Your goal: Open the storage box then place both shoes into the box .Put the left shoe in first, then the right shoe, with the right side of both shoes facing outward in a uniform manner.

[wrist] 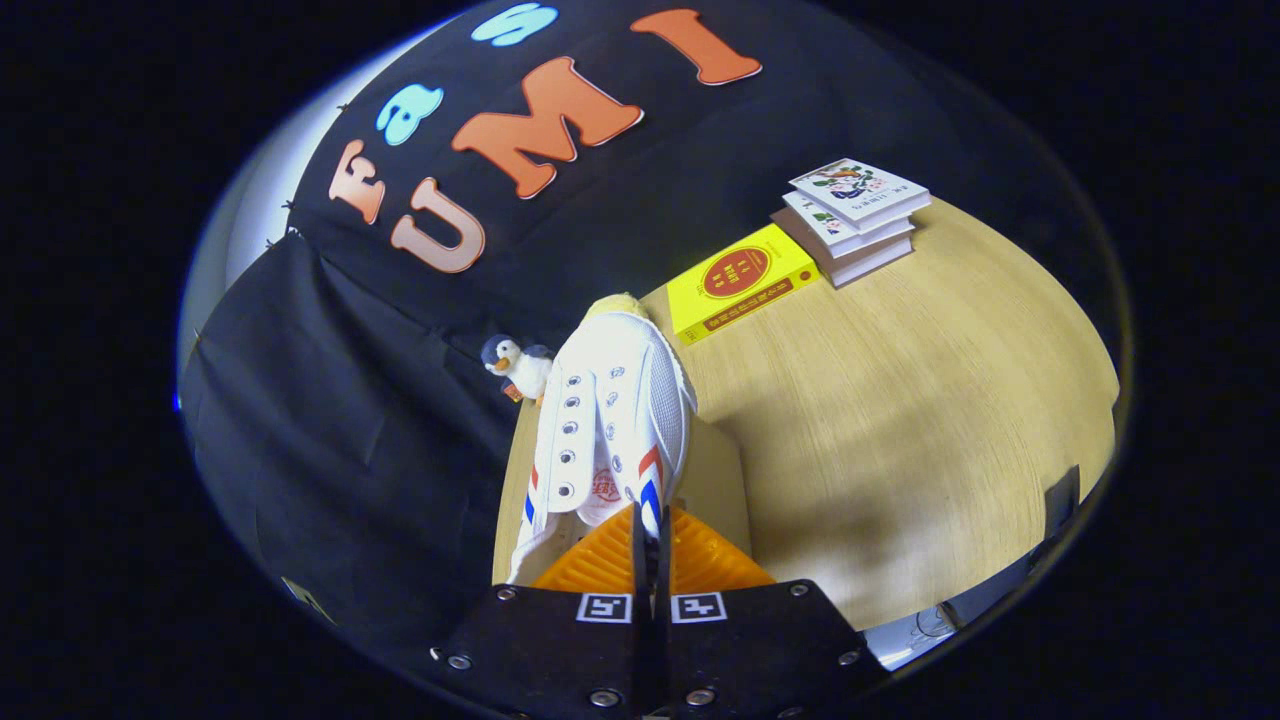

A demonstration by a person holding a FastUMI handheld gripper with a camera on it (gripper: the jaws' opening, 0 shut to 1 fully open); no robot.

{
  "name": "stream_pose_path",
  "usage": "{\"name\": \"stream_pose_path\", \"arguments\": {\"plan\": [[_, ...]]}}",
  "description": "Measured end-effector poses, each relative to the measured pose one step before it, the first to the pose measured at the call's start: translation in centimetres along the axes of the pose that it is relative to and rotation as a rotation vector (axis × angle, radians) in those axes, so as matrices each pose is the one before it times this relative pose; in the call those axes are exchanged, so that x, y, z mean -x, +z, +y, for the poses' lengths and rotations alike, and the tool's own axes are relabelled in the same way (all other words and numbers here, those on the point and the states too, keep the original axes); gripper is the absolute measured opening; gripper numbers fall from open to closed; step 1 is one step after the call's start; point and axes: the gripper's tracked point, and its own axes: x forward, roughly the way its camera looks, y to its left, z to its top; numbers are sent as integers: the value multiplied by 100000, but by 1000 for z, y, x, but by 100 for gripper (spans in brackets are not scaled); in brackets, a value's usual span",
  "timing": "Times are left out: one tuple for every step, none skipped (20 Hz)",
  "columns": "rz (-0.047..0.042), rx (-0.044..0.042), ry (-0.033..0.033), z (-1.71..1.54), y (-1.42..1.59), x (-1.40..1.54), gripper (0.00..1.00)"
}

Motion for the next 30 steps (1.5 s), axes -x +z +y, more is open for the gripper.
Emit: {"name": "stream_pose_path", "arguments": {"plan": [[649,1104,-460,827,-587,-515,0],[608,1004,-507,740,-753,-636,0],[773,693,-1124,473,-695,-555,0],[646,1014,-1457,241,-539,-685,0],[760,1296,-1839,161,-545,-581,0],[735,1421,-2029,165,-557,-618,0],[408,879,-2138,-10,-446,-627,0],[640,1245,-2372,-97,-414,-422,0],[418,1266,-2736,-147,-327,-519,0],[367,1349,-2883,-332,-337,-425,0],[52,1489,-2973,-309,-154,-370,0],[52,1941,-2945,-279,-292,-371,0],[-378,2232,-2724,-296,-51,-501,0],[271,1494,-2794,-309,-242,-439,0],[466,1070,-2352,-210,-194,-313,0],[728,1124,-2256,-194,-330,-371,0],[912,1720,-1771,-48,-390,-214,0],[143,2599,-1668,67,-107,-173,2],[-1832,1437,2468,916,414,401,6],[-2753,1215,1728,791,690,260,13],[-2593,1556,-58,465,990,588,25],[-2647,2316,63,93,1012,827,32],[-2629,1177,542,253,1142,403,46],[-1903,161,1120,210,848,714,60],[-1945,-243,703,-58,843,723,75],[-2049,-657,589,-61,996,655,85],[-2143,-501,406,-219,1051,585,98],[-2281,-175,-201,-425,960,657,99],[-2275,-13,377,-429,1057,664,99],[-2145,-694,1592,-155,895,700,99]]}}
